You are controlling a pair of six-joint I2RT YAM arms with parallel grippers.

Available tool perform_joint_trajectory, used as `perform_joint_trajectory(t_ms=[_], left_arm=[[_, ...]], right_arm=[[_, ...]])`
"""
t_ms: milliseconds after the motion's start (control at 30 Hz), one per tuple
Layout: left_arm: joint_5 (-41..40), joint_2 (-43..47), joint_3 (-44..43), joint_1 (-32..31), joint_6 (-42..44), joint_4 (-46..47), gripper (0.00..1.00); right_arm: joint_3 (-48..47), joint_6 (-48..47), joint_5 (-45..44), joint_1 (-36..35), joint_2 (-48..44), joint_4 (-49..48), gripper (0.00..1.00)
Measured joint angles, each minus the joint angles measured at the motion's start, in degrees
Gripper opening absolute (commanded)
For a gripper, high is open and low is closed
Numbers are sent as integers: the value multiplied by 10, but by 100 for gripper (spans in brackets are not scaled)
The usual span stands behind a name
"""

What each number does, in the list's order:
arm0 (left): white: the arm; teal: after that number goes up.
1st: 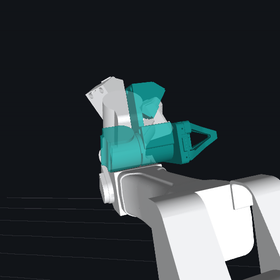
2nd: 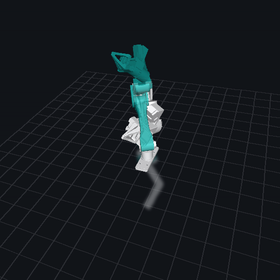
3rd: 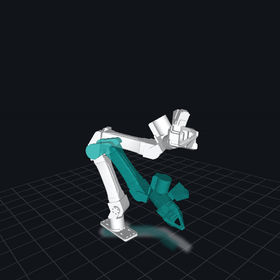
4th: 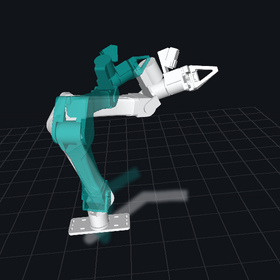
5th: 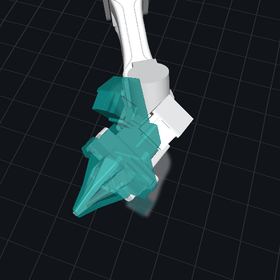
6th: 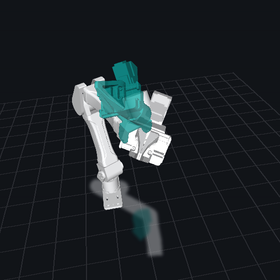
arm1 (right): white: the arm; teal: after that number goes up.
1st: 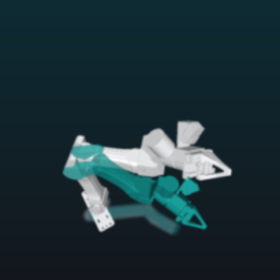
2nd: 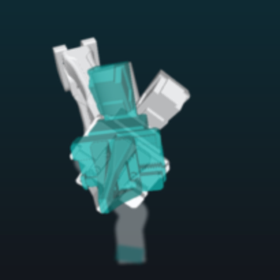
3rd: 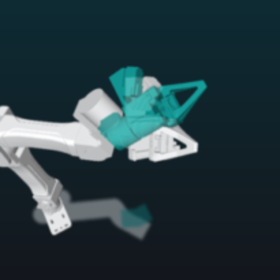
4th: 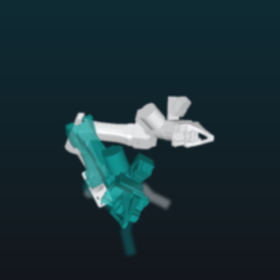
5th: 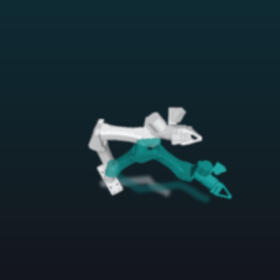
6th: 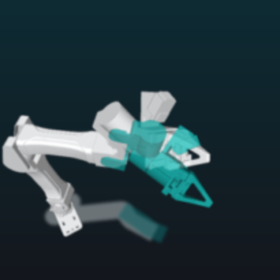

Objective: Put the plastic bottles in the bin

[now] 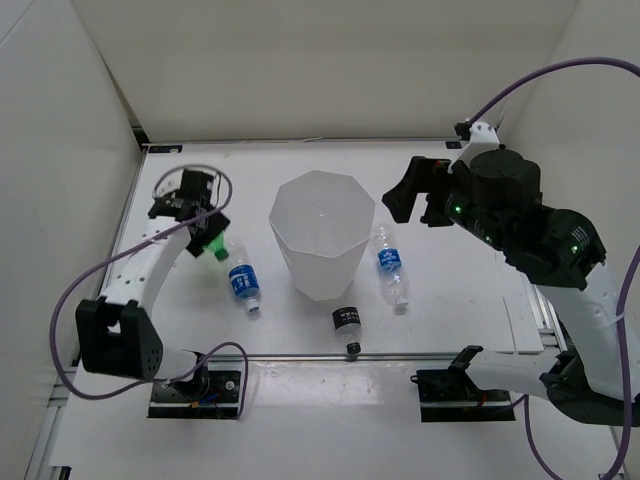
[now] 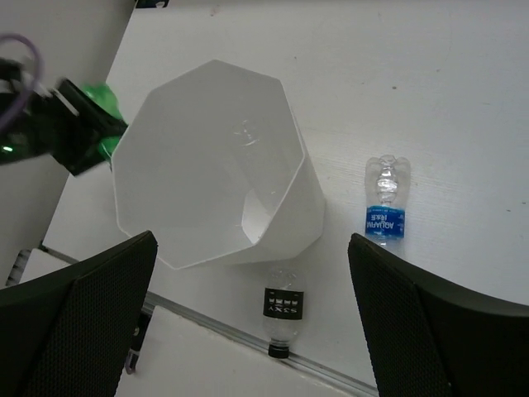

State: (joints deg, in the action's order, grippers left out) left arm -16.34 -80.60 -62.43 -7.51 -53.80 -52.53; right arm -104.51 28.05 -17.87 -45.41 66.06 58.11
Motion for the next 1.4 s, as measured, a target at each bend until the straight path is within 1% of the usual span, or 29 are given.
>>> perform_joint_trajectory(t_ms=[100,200,233,300,400,467,533,567,600,633,700,767,833,933,967,1033,1067,1133,1200,1233,1333,1400], left_arm=[[-33,42,-127,-42,-7,-1,49],[-62,56,-265,-103,6,5,49],[-69,54,-307,-127,19,10,50],[-78,44,-365,-177,48,28,50],[-88,-4,-443,-270,104,46,52],[-93,-53,-482,-327,139,56,58],[-99,-97,-492,-368,163,61,65],[-104,-120,-493,-389,173,55,71],[-114,-138,-493,-403,179,48,86],[-125,-159,-494,-419,185,34,91],[-146,-183,-494,-436,192,10,100],[-166,-188,-494,-444,196,-10,100],[-186,-172,-495,-444,204,-10,100],[-225,-125,-495,-443,212,2,100],[-239,-102,-489,-440,212,12,100],[-243,-36,-452,-412,189,19,100],[-242,-11,-437,-387,172,11,100],[-227,26,-400,-297,118,-17,100],[-211,51,-335,-211,77,-38,100],[-197,58,-289,-176,61,-46,100],[-136,57,-151,-106,27,-54,100],[-92,47,-81,-71,19,-53,100]], right_arm=[[10,1,0,0,-20,6,100],[34,5,-1,0,-45,9,100],[43,9,-2,0,-53,10,100],[62,16,-7,0,-66,17,100],[74,26,-15,1,-71,28,100],[74,29,-18,1,-70,28,100],[74,30,-24,1,-70,29,100],[74,30,-30,1,-69,30,100],[73,31,-36,3,-68,33,100],[69,31,-42,5,-66,39,100],[57,32,-51,11,-58,49,100],[52,32,-60,17,-54,50,100],[52,32,-67,25,-53,53,100],[64,35,-75,46,-53,53,100],[74,38,-76,56,-53,55,100],[114,47,-68,90,-53,56,100],[127,47,-66,98,-53,56,100],[172,47,-39,132,-46,49,100],[219,43,5,176,-26,33,99],[240,38,28,198,-10,24,99],[307,22,92,249,43,-23,97],[352,9,137,278,74,-61,97]])
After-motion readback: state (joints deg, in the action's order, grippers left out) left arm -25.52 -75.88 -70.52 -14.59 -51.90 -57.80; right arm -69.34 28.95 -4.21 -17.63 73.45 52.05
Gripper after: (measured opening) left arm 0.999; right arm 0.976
